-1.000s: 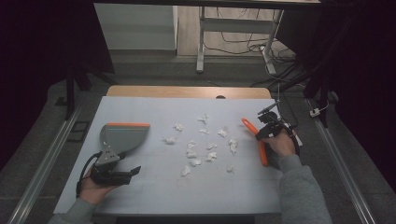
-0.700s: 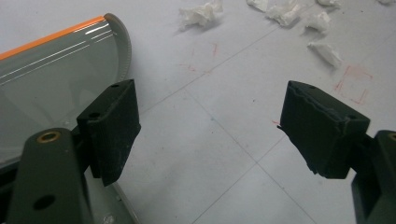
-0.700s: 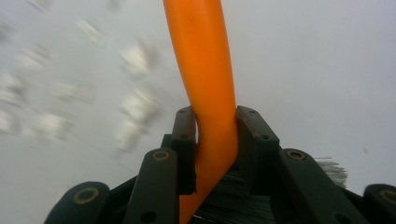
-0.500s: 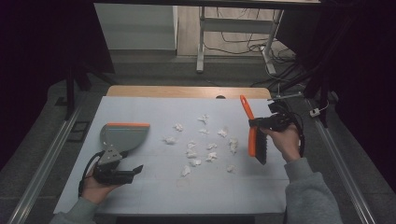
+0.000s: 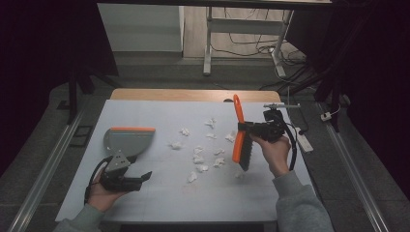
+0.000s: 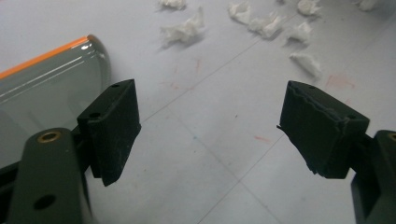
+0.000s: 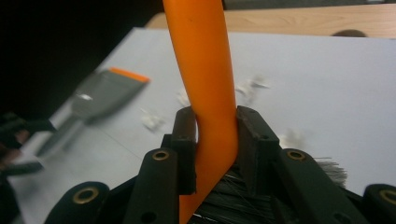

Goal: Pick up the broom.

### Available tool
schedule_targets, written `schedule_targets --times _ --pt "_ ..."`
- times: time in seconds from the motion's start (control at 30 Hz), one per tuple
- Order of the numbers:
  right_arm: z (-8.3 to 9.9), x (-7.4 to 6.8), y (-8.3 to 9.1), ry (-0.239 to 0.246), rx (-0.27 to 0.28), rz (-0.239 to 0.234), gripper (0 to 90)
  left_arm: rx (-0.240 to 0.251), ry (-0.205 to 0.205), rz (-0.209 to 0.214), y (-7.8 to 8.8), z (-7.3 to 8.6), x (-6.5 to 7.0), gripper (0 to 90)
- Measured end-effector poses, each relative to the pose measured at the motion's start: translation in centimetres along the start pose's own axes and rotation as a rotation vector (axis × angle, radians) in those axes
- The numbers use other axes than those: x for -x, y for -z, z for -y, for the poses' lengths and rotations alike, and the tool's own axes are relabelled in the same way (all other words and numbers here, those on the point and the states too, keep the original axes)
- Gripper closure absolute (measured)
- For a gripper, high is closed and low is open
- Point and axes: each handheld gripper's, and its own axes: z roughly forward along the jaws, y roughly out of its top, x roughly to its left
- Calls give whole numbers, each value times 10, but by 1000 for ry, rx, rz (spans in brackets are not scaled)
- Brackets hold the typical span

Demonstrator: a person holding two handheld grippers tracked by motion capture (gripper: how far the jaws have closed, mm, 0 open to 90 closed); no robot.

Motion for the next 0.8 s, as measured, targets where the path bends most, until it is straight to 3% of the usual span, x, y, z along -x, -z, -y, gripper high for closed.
schedule_targets --times 0.17,0.2,0.23,0.27,0.4,0.47,0.57,0.8 --pt "7 -8 -8 -29 52 -33 699 40 -14 25 -2 -10 13 215" --pt "11 -12 -13 -48 83 -49 699 49 -21 30 -4 -13 17 220" --pt "14 -13 -16 -64 103 -61 699 63 -42 47 -8 -19 26 224" --pt "16 -15 -19 -75 111 -74 699 63 -42 47 -8 -19 26 228" --pt "25 -21 -27 -97 135 -107 699 77 -88 63 -16 -29 47 235" --pt "31 -27 -33 -107 154 -129 699 87 -105 66 -25 -38 59 238" --pt "36 -30 -36 -124 179 -153 699 91 -110 73 -33 -43 66 246" --pt "44 -34 -40 -144 205 -169 699 110 -128 118 -62 -64 89 263"
